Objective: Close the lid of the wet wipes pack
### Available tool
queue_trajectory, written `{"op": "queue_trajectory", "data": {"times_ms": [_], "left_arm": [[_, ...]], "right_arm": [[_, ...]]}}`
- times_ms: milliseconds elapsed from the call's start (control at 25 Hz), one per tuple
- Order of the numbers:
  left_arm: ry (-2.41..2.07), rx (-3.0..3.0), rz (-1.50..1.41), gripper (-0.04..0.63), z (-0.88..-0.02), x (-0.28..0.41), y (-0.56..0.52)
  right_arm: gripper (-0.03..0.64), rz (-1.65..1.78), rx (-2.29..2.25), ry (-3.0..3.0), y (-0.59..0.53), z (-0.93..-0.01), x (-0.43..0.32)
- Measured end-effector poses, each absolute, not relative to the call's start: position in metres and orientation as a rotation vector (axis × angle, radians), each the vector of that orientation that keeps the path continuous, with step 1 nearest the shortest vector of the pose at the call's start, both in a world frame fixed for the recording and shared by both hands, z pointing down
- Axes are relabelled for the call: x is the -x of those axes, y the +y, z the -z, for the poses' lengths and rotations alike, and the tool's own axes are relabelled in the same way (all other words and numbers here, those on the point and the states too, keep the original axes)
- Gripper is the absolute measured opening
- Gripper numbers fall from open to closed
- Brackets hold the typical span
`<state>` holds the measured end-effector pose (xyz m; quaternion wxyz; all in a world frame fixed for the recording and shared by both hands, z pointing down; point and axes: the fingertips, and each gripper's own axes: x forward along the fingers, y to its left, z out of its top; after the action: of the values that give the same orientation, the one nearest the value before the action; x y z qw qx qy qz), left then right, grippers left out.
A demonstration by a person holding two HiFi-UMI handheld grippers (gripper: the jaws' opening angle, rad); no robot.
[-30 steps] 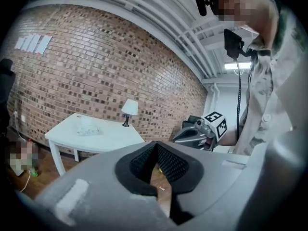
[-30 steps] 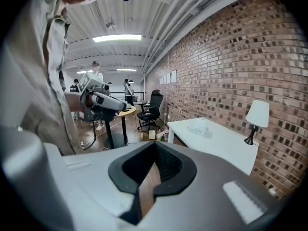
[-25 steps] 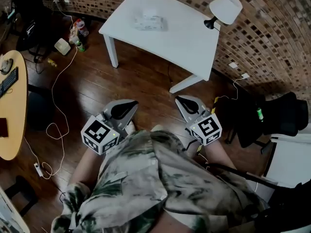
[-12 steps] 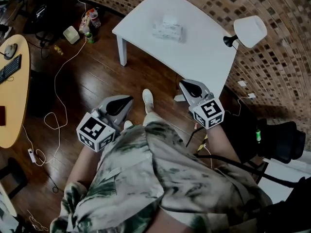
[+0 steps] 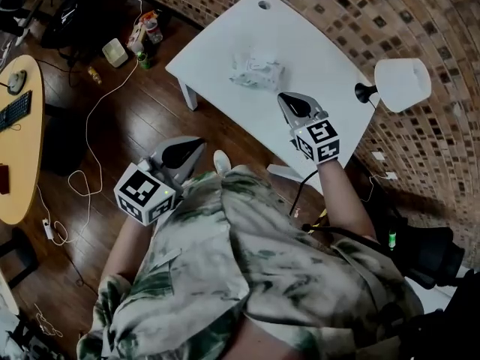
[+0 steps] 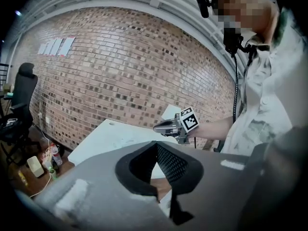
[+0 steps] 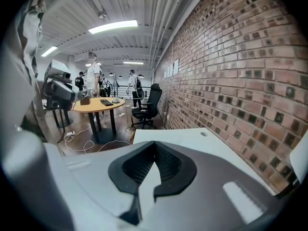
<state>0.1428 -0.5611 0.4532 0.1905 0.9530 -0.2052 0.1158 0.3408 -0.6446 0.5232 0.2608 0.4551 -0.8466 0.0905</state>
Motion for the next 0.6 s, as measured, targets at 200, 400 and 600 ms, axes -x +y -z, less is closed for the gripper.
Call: {"op": "queue_trajectory", "data": {"times_ms": [200,400,600], "left_arm": [[-0.690,-2.649,-0.325,0.002,-0.456,-0.157,-0.595],[-0.820,-2.600,-0.327,0.002,-0.455,-0.156,-0.615],[-0.907,-2.548,-0.360,0.002,-0.460,-0.149,-0.624]], "right_arm": [[0.008,-0.256,-1.206,-2.282,-0.720,-0.546,-0.369],[0.008,-0.297,-1.192,-2.252,-0.787,-0.575,-0.390],[0.008,-0.373,-1.161,-2.229,-0.837,-0.604,-0.397]]}}
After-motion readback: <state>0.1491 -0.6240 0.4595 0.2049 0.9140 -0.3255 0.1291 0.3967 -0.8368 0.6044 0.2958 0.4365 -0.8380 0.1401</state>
